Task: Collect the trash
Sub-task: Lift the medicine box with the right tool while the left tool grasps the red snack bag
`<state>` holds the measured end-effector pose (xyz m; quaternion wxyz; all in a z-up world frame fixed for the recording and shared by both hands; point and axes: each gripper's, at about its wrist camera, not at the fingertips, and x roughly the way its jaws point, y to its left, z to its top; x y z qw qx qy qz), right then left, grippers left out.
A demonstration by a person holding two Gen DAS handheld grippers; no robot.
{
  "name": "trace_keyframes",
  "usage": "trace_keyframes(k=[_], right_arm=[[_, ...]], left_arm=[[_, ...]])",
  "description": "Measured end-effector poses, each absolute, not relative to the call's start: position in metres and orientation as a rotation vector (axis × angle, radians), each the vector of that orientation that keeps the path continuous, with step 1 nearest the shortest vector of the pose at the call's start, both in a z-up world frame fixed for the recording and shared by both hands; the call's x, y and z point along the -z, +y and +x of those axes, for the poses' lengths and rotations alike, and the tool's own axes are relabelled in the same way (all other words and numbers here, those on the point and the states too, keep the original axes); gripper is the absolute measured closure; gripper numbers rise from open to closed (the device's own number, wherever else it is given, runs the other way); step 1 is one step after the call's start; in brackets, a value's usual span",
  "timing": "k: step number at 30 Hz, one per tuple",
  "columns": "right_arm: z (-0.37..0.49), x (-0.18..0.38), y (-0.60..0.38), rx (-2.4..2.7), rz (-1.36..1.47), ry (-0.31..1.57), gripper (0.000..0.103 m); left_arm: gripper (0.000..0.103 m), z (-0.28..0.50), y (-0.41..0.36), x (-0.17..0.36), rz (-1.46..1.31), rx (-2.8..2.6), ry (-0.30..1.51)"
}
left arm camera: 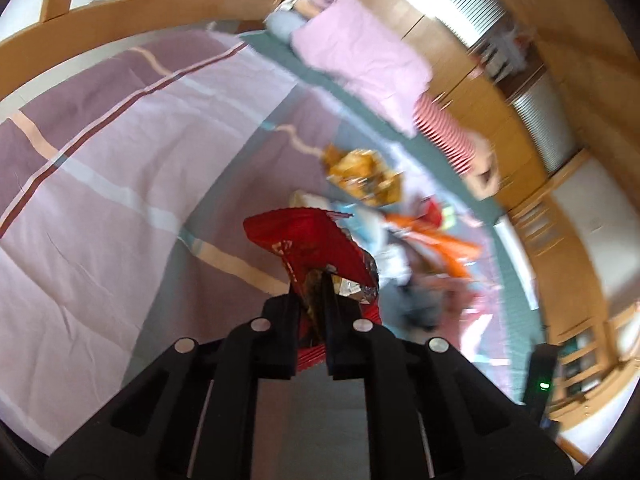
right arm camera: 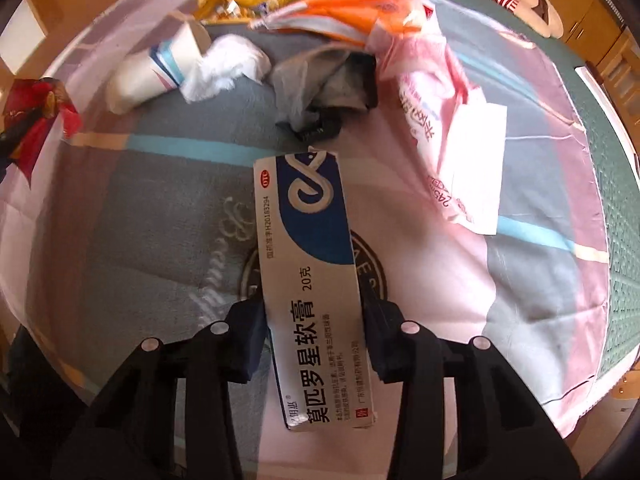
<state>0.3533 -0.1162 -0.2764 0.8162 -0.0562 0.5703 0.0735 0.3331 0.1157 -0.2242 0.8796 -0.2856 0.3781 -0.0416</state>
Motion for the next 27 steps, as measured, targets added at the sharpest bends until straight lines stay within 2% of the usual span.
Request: trace_keyframes(k=[6,12,18,27], right_arm=[[0.314,0.231,-0.130,-0.149,-0.035,1.079,0.061],[0.248,0.171,-0.146,-0.100,0.030,0.881,0.061],[0.182,0.132,-0.170,-0.032,0.075,0.735,0.061],[0.100,0.090,-0.174,-0.050,0.051,0.619,0.061]], left_arm=[[0.093,0.311,0.103,0.213,-0.542,0.130,0.749],[0.093,0.281,0.065,0.192,-0.220,0.055,0.661],[0.093,0.206,0.031,0.144,-0.036,0.010,0.590],[0.093,0.115,0.014,0.074,0.034,0.034,0.468]])
